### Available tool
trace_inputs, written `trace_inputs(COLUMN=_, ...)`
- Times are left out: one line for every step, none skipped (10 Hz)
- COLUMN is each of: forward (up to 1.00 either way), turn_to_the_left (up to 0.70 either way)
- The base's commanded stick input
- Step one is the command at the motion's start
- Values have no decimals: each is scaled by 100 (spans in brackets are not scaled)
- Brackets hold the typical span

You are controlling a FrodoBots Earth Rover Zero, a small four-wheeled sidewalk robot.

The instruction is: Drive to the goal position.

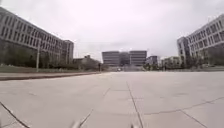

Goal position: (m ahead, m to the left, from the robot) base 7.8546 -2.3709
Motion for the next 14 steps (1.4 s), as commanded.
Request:
trace_inputs(forward=70, turn_to_the_left=-22)
trace_inputs(forward=70, turn_to_the_left=-11)
trace_inputs(forward=70, turn_to_the_left=-1)
trace_inputs(forward=70, turn_to_the_left=0)
trace_inputs(forward=70, turn_to_the_left=0)
trace_inputs(forward=70, turn_to_the_left=0)
trace_inputs(forward=70, turn_to_the_left=0)
trace_inputs(forward=70, turn_to_the_left=0)
trace_inputs(forward=70, turn_to_the_left=0)
trace_inputs(forward=70, turn_to_the_left=0)
trace_inputs(forward=70, turn_to_the_left=0)
trace_inputs(forward=70, turn_to_the_left=-6)
trace_inputs(forward=70, turn_to_the_left=-29)
trace_inputs(forward=70, turn_to_the_left=-33)
